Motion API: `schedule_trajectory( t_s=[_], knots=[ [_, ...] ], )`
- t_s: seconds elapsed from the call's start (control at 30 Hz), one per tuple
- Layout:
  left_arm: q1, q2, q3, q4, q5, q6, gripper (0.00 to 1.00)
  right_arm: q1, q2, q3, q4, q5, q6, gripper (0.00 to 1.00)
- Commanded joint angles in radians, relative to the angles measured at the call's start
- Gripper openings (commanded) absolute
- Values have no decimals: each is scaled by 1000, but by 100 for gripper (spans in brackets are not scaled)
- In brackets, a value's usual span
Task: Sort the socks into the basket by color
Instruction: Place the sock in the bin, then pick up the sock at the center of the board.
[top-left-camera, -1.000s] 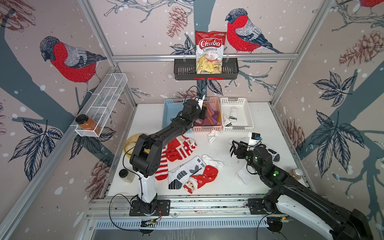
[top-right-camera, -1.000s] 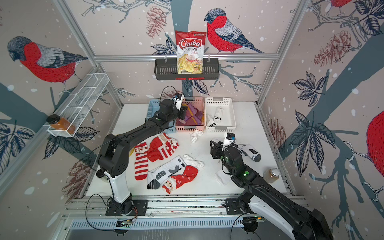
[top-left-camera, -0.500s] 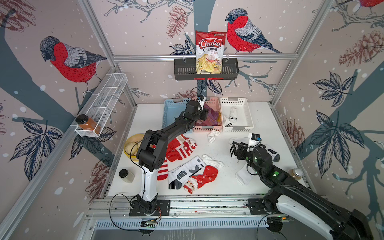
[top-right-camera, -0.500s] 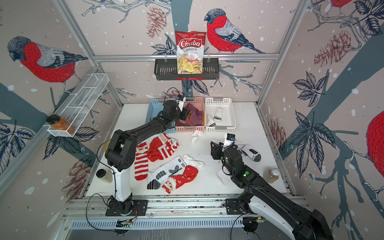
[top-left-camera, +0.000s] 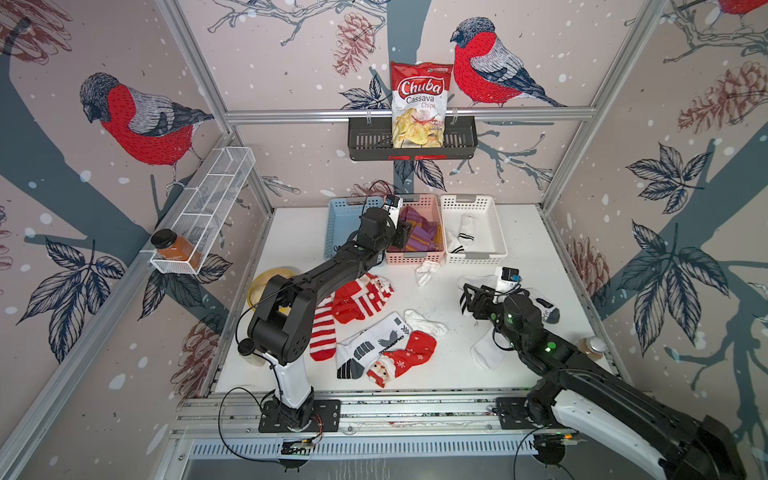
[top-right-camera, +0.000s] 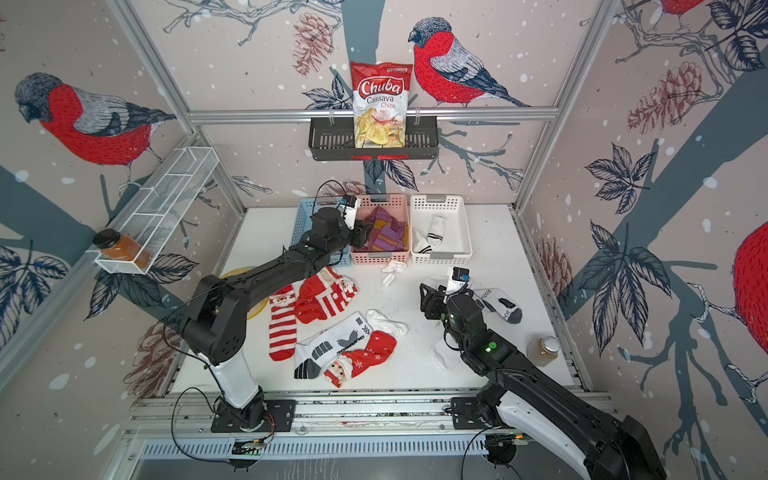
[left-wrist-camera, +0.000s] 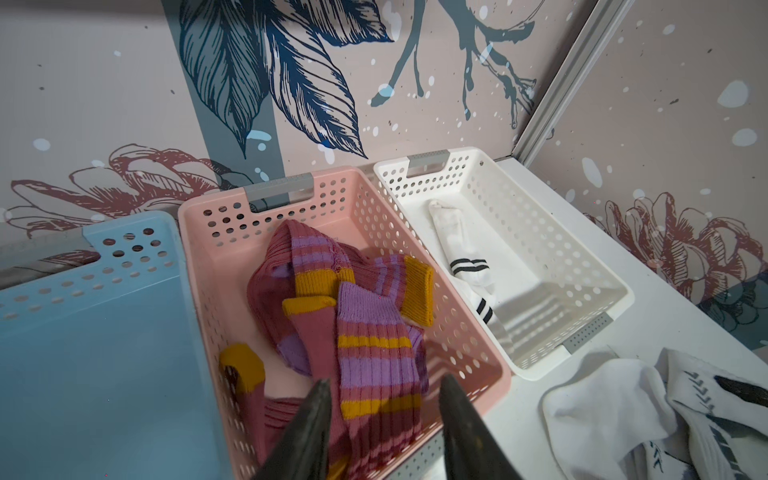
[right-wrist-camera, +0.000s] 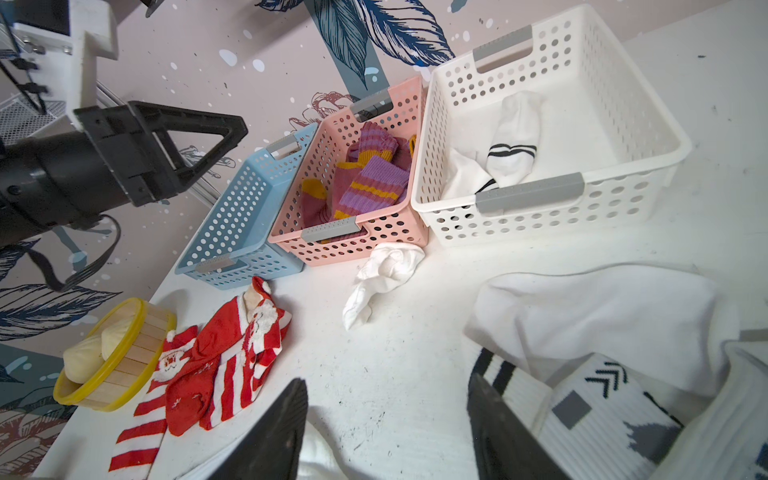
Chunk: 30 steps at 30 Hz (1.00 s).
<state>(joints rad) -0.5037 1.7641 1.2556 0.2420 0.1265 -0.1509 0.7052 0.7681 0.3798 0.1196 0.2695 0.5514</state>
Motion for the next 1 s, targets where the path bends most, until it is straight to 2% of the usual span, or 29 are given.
schedule_trajectory(
  t_s=[0.0, 0.27, 0.5, 0.73, 0.97],
  knots=[
    [2, -66, -71, 31, -5, -27, 44, 0, 5, 8, 18, 0, -1, 64],
    [-18, -253, -320, 94, 20, -74, 46, -4, 32, 26, 23, 0, -14, 66],
    [-116, -448, -563, 175, -68, -103, 51, -7, 72, 40, 46, -19, -13, 66],
    [-144, -667, -810, 250, -74, -131, 55, -8, 137, 48, 91, -45, -12, 73],
    [-144, -793, -891, 214, -110, -130, 59, -8, 286, 102, 141, -90, -14, 75]
  ],
)
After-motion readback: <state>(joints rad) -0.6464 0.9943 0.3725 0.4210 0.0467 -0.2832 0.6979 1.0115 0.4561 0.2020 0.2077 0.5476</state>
